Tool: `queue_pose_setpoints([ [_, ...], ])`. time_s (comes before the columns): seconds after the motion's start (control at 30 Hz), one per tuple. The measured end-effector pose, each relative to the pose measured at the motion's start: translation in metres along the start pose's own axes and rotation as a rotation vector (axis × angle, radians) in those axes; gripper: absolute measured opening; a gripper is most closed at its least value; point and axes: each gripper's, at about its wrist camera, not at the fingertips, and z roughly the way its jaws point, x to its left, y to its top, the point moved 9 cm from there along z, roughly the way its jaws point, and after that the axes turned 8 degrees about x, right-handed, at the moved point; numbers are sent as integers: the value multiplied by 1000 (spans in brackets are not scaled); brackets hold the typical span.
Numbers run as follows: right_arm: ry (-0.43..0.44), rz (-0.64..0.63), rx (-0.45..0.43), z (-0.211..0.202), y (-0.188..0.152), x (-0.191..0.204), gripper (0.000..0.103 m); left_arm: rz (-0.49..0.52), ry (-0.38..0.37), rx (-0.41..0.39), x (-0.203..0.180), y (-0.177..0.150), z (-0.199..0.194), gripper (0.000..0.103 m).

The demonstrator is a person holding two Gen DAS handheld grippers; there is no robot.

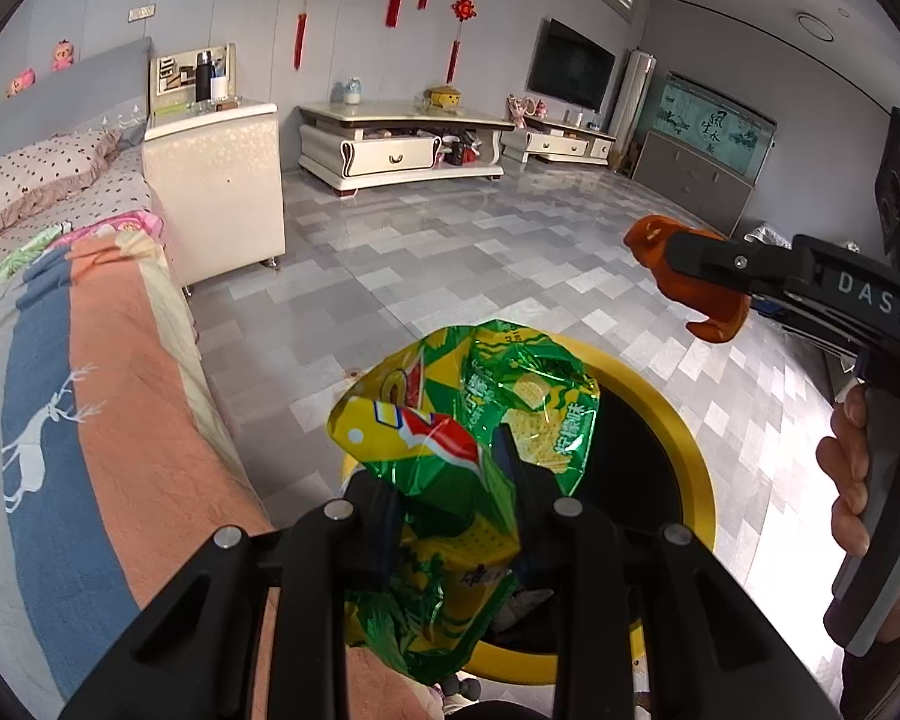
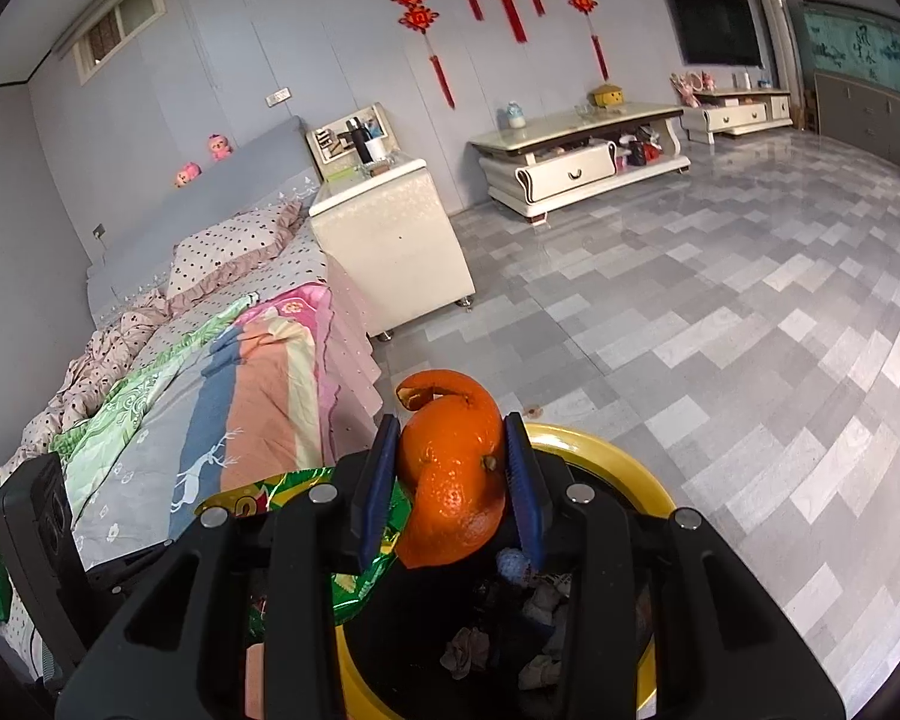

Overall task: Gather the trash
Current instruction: 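Open both tools to drop the snack wrapper and orange peel into the bin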

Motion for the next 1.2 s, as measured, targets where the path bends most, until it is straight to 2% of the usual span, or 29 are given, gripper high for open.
queue_pose_setpoints([
  [0.2,-16,20,9,12,-2,-13,35,-4,-22,15,-2,0,8,27],
  [0.27,-26,30,1,12,-2,-16,39,-7,-25,13,-2,1,8,29],
  [0.4,-34,46,-12,11,0,-20,47,-14,-33,3,-3,0,3,42],
  [0.63,-51,58,-33,2,2,-24,50,-22,-31,-13,5,-2,-9,50],
  [0.7,-53,59,-39,-1,2,-24,51,-34,-38,-17,8,-1,-12,62],
  [0.77,-51,56,-45,-5,4,-21,52,-45,-27,-31,12,1,-17,65],
  [1.2,-30,16,-64,-28,3,7,54,-91,-10,-92,28,-3,-57,65],
])
